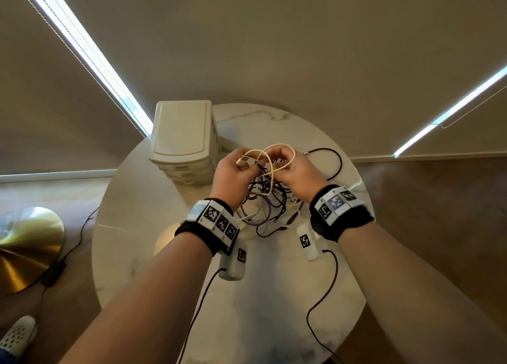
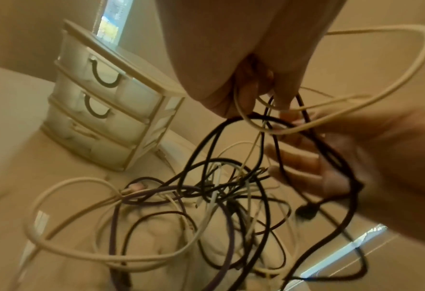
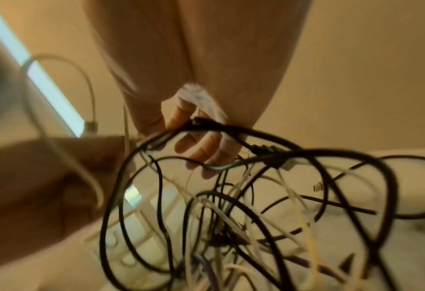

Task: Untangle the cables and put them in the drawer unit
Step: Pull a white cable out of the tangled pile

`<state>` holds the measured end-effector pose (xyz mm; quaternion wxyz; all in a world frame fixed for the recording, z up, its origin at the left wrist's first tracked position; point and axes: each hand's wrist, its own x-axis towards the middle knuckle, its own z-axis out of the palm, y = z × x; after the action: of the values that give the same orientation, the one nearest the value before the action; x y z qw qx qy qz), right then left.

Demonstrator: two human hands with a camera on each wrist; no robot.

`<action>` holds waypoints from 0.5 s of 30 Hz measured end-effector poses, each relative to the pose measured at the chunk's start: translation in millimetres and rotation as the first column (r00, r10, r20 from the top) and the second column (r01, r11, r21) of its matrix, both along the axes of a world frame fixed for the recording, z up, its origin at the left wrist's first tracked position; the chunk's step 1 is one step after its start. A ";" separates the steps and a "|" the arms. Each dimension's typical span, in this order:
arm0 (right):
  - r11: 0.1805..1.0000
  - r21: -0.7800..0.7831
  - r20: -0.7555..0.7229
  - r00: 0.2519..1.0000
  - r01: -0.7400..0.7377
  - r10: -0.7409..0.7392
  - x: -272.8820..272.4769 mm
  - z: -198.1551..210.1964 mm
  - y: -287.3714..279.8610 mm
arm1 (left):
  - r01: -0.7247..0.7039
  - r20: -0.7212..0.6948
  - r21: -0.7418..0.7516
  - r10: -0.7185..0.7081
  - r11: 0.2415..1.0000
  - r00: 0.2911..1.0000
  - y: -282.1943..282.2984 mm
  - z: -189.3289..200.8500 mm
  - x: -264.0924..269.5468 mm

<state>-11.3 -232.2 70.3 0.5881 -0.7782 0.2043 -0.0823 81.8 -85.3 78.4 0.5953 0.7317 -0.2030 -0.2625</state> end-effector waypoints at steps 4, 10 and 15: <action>0.999 0.025 0.034 0.999 -0.031 0.031 -5.9 -8.1 13.1 | 0.153 -0.151 -0.049 -0.159 0.987 0.976 -1.8 10.0 -3.5; 0.988 -0.148 -0.042 0.998 0.049 -0.056 -8.6 -23.5 11.0 | 0.219 -0.106 0.037 -0.214 0.975 0.971 9.5 18.2 5.8; 0.897 -0.424 -0.386 0.921 -0.122 -0.058 -18.8 -44.1 13.0 | -0.037 -0.200 -0.190 -0.002 0.981 0.980 6.6 31.5 17.4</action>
<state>-30.1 -219.1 26.2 0.3457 -0.8948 0.2799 0.0398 99.2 -78.7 109.9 0.6830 0.6425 -0.1604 -0.3083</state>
